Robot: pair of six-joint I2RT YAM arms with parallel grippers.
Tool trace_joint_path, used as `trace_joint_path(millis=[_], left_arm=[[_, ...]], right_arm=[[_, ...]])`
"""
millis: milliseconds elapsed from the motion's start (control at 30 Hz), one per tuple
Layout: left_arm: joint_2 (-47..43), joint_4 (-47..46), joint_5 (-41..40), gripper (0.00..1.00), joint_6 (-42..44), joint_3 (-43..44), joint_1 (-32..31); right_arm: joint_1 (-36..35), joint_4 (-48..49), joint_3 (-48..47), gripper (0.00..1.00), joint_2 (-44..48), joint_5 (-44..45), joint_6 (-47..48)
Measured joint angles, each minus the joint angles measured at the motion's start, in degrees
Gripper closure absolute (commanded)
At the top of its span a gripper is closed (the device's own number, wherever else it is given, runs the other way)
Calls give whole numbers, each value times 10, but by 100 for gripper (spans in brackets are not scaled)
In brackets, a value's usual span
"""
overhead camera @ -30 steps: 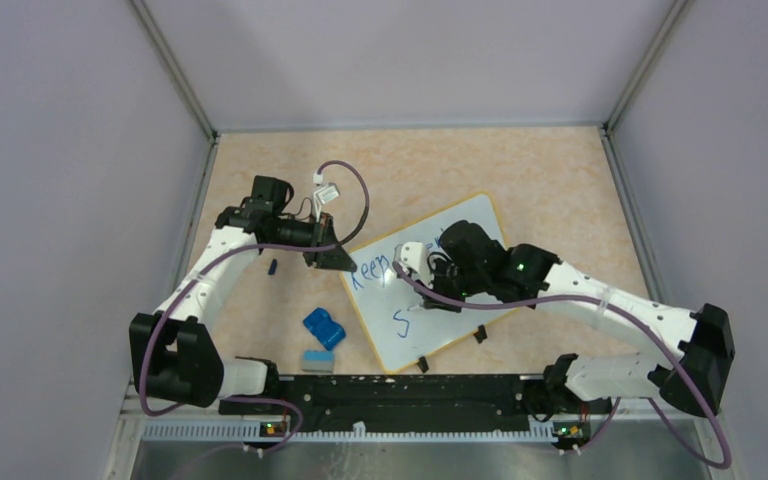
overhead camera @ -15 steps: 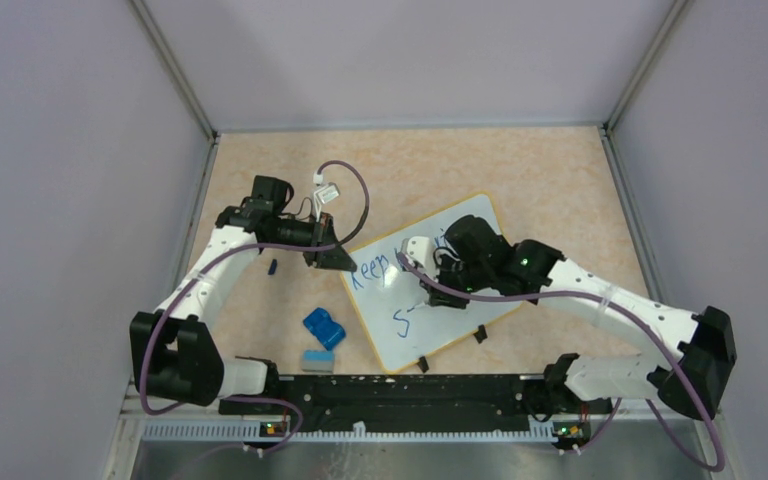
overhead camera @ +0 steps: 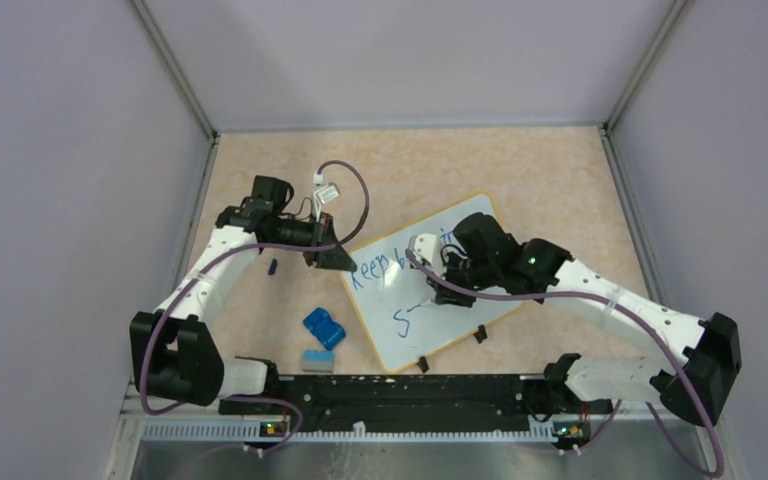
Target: Write a sentence on the whiteboard
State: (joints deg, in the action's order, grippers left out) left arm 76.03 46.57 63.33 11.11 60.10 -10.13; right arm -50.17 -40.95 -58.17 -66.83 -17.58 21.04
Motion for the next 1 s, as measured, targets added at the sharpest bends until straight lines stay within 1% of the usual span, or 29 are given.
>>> trace_joint_path(millis=[400,567,1000], left_arm=[[0,0,1,100,0,0,0],[0,0,-1,100,0,0,0],[0,0,-1,100,0,0,0]], right_arm=[[1,16,-23,100,-10,-18,-2],[1,26,-23,100,-26,-17,-7],[1,28,-21,100,-27,-19,-11]])
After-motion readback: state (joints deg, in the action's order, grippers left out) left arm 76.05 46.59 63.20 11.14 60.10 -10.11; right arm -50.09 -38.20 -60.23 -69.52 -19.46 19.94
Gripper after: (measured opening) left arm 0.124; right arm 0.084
